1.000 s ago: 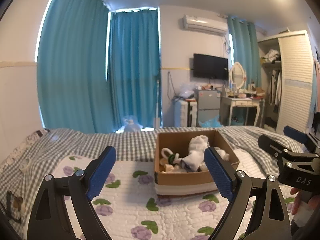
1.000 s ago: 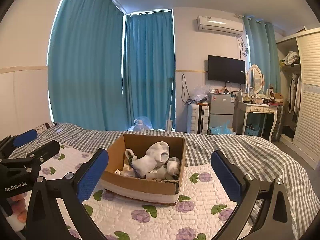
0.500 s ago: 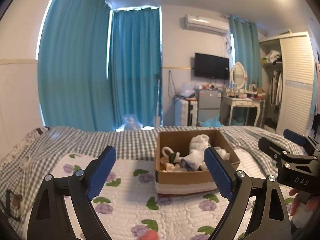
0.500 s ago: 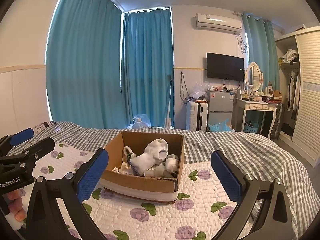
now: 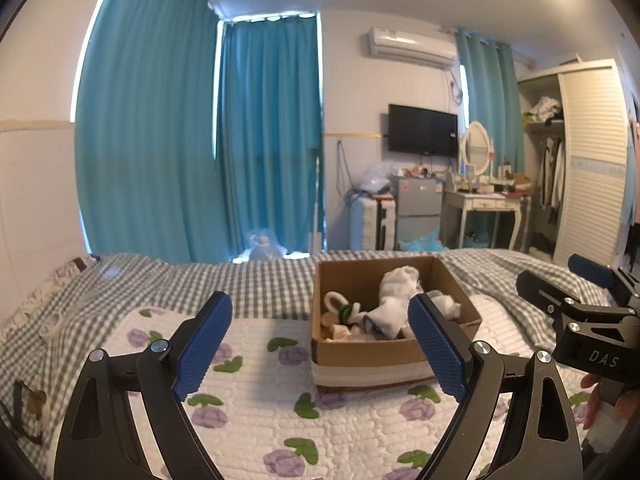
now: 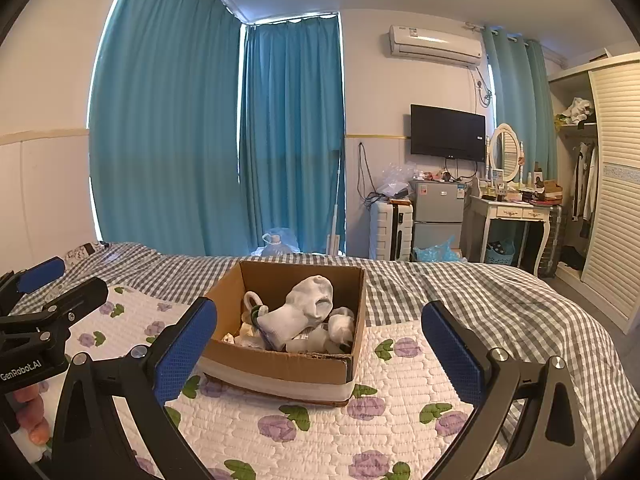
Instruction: Organize soft objects
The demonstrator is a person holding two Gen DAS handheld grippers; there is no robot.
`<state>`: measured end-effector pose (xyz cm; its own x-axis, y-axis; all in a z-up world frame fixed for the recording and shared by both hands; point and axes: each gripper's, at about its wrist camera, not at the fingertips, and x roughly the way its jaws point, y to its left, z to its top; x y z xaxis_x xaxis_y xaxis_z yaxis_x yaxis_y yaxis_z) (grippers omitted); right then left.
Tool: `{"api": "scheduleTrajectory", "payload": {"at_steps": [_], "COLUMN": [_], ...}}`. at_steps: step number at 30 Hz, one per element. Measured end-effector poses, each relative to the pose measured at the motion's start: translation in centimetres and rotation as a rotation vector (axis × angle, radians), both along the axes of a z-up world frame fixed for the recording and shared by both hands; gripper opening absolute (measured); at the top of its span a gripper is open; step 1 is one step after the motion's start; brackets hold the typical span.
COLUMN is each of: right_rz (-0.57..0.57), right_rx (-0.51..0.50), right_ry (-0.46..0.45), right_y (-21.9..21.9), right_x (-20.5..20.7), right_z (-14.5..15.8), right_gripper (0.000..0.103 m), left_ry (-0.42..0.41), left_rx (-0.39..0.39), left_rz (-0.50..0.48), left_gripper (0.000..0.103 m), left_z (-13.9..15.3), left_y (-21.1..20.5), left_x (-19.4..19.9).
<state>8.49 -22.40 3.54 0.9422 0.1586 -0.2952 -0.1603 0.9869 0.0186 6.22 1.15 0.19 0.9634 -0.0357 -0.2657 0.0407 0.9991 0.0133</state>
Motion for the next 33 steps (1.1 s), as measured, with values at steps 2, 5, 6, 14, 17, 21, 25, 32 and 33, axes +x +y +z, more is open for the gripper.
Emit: {"api": "scheduleTrajectory", "payload": {"at_steps": [2,5,6,14,17,21,25,32,33], "right_rz": [0.001,0.002,0.002,0.002,0.002,0.002,0.003,0.007,0.007], "right_rx": [0.002,0.001,0.002,0.002,0.003,0.002,0.001,-0.002,-0.002], "right_ry": [0.003,0.002,0.002,0.001,0.003,0.003,0.003,0.006,0.006], "right_y": [-0.05,-0.1,-0.12,-0.12,-0.11,-0.1,-0.1,-0.07,-0.08], "right_x": [0.0,-0.01,-0.02,0.06,0.07,0.06,0.08,0.14,0.13], "right_z": [-0.06,-0.06,-0.08,-0.16,-0.16,-0.13,-0.17,-0.34,-0.33], "right_gripper": [0.103,0.103,0.103,0.103,0.103,0.103,0.103,0.103,0.103], "left_ry": [-0.001,0.0,0.0,0.0,0.0,0.0,0.0,0.0,0.001], "left_rx": [0.0,0.0,0.0,0.001,0.001,-0.001,-0.002,-0.001,-0.003], "left_rz": [0.0,0.0,0.002,0.001,0.002,0.001,0.004,0.009,0.007], "left_gripper": [0.091,0.091,0.091,0.091,0.091,0.091,0.091,0.091,0.091], "left_z": [0.01,0.0,0.0,-0.03,-0.03,-0.03,-0.13,-0.35,-0.38], "left_y": [-0.01,-0.01,-0.01,0.05,0.06,0.1,0.19,0.16,0.16], "left_x": [-0.01,0.0,0.0,0.05,0.03,0.05,0.09,-0.08,-0.12]}}
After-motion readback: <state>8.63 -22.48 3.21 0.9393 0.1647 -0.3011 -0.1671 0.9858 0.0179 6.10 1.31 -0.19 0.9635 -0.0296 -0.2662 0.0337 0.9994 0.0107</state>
